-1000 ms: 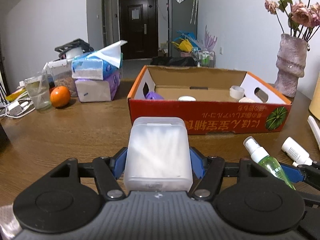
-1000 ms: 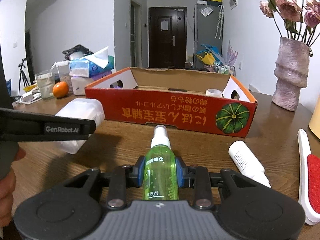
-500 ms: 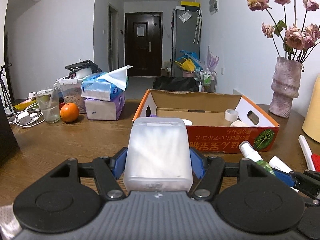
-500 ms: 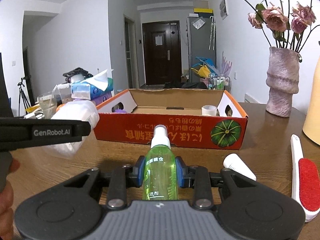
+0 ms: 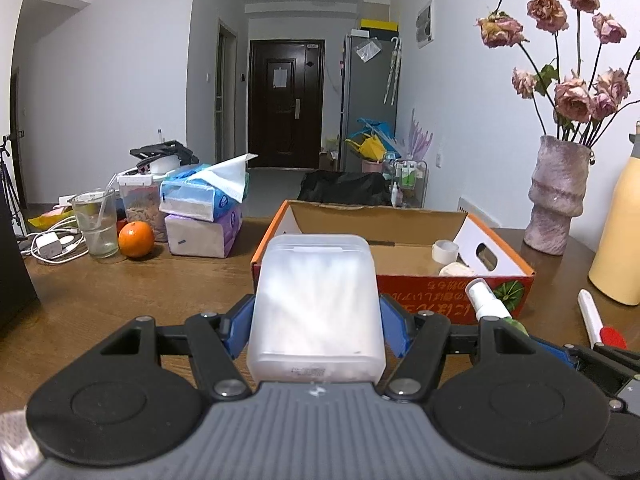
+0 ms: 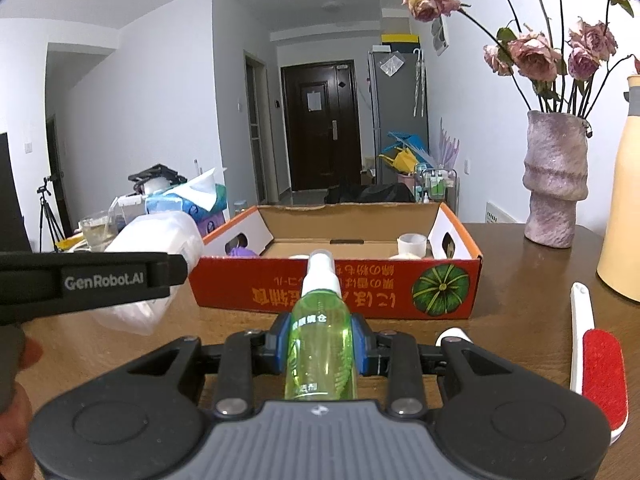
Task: Organize rigid objects
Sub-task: 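Carry the swab box and green spray bottle with both grippers over the cardboard box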
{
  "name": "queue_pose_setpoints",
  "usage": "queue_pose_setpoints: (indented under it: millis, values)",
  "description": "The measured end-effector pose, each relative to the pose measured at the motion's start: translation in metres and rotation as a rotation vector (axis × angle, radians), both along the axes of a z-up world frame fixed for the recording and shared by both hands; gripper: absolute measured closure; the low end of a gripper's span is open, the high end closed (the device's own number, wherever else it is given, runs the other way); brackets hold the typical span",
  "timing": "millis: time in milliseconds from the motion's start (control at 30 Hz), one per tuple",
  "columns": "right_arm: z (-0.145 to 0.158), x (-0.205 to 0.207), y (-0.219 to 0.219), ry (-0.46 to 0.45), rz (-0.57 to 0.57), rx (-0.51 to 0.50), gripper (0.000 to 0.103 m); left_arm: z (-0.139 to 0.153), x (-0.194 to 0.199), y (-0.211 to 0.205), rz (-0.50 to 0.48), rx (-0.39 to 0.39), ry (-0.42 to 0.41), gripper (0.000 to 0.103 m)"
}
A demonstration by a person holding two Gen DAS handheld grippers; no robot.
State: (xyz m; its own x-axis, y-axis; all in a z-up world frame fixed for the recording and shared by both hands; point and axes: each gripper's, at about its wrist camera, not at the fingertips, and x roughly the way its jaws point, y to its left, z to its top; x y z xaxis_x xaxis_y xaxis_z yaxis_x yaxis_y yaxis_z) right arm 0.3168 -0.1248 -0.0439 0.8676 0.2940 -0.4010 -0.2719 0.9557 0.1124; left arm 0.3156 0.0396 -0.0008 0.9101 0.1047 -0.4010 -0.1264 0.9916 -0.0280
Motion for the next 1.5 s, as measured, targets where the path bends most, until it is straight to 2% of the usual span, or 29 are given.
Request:
queue_pose_setpoints:
  millis: [500,1500]
  values:
    - [0.02,0.005,-0.013,-0.054,-0.022,0.027,0.073,0.015,0.01,-0.013,-0.003,0.01,-0.036,0.037]
    - [0.031,0.058,-0.013,-0.093,-0.056,0.046,0.073,0.027,0.073,-0.022,0.01,-0.028,-0.069,0.037]
